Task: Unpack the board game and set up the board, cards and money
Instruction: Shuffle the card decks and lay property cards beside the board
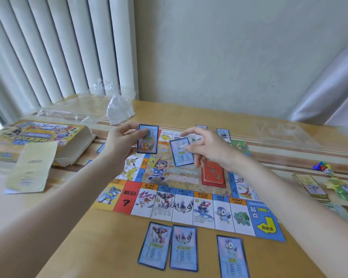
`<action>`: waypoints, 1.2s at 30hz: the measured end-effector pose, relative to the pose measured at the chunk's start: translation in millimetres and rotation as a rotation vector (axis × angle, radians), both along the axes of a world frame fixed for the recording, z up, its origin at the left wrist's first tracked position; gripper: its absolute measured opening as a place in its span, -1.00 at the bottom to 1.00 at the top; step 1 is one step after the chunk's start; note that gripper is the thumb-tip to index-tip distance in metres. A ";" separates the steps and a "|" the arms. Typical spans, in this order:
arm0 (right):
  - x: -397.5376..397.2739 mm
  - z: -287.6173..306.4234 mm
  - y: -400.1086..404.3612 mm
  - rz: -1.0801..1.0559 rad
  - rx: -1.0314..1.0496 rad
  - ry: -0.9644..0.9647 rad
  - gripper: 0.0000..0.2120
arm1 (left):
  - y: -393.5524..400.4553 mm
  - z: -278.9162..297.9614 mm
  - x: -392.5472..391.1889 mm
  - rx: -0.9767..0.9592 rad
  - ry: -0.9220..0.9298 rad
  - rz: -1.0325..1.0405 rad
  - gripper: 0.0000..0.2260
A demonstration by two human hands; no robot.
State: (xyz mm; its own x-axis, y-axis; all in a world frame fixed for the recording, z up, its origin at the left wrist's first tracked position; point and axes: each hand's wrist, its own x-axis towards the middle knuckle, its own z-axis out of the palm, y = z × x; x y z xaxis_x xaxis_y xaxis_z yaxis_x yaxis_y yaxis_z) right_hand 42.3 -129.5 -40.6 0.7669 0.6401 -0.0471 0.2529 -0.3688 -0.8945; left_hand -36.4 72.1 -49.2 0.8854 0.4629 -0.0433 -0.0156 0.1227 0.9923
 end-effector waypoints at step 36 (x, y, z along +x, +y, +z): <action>-48.2 16.1 17.4 0.005 0.026 0.026 -0.90 | 14.2 4.8 -51.5 -0.031 0.044 -0.081 -0.93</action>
